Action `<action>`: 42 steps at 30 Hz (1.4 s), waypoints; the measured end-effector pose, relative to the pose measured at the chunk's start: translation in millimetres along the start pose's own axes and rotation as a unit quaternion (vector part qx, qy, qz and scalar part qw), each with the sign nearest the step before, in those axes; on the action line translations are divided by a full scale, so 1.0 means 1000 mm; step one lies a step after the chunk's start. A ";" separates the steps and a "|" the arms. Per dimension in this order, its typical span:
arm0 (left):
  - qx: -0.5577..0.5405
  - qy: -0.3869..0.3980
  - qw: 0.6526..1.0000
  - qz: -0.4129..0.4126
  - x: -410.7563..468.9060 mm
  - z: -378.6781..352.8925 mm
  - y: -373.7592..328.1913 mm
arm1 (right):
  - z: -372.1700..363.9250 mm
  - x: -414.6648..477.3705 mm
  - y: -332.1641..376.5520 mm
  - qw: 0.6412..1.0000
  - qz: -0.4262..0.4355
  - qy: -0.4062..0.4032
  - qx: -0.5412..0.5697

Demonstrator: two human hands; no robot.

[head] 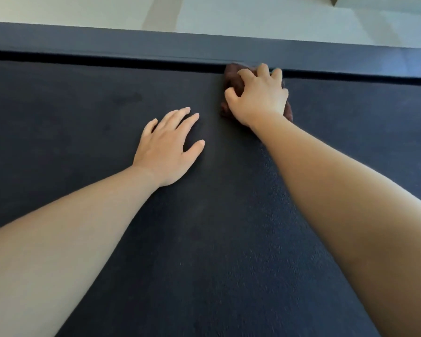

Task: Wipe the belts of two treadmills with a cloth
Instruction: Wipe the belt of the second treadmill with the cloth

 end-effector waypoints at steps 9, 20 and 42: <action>-0.062 -0.031 0.996 -0.062 -0.022 0.008 -0.005 | 0.010 -0.140 0.013 1.000 0.007 -0.007 -0.010; -0.036 0.037 0.993 -0.101 -0.134 0.022 0.059 | 0.025 -0.363 0.082 1.000 0.006 0.020 0.000; -0.027 0.001 1.000 0.003 -0.041 0.018 0.076 | -0.014 -0.137 0.101 0.999 -0.030 -0.038 -0.005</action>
Point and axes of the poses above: each hand's wrist, its own x-axis towards the middle knuckle, its own z-axis out of the back of the hand, y = z × x, the point moved 5 cm from there along x, towards the middle knuckle, and after that the axes turned 6 degrees about y, right-handed, at the moved point
